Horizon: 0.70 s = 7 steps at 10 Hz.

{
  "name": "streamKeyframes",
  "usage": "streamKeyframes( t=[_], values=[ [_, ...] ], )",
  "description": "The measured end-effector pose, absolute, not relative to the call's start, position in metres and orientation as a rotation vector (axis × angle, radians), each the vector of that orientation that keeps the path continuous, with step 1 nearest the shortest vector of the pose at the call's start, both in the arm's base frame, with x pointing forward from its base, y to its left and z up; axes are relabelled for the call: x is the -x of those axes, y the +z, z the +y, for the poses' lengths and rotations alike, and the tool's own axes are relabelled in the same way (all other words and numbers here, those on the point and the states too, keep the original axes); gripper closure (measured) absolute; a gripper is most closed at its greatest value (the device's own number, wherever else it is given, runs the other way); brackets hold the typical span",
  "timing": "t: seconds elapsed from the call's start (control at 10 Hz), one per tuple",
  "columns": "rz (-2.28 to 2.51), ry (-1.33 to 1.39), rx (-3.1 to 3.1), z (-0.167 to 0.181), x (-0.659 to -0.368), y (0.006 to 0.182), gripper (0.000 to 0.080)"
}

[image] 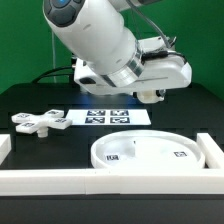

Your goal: Assemble round table

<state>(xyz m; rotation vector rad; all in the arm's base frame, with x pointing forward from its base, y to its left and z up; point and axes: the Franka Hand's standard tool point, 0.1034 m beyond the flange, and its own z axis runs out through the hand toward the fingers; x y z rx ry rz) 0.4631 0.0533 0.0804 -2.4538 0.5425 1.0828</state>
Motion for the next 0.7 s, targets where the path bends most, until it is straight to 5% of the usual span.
streamKeyframes(
  t=[0.1, 0.5, 0.7],
  values=[
    [0.54, 0.977, 2.51, 0.051, -0.473, 0.08, 0.039],
    [0.471, 0.625, 2.662, 0.043, -0.522, 0.126, 0.039],
    [0.503, 0.397, 2.743, 0.042, -0.526, 0.126, 0.039]
  ],
)
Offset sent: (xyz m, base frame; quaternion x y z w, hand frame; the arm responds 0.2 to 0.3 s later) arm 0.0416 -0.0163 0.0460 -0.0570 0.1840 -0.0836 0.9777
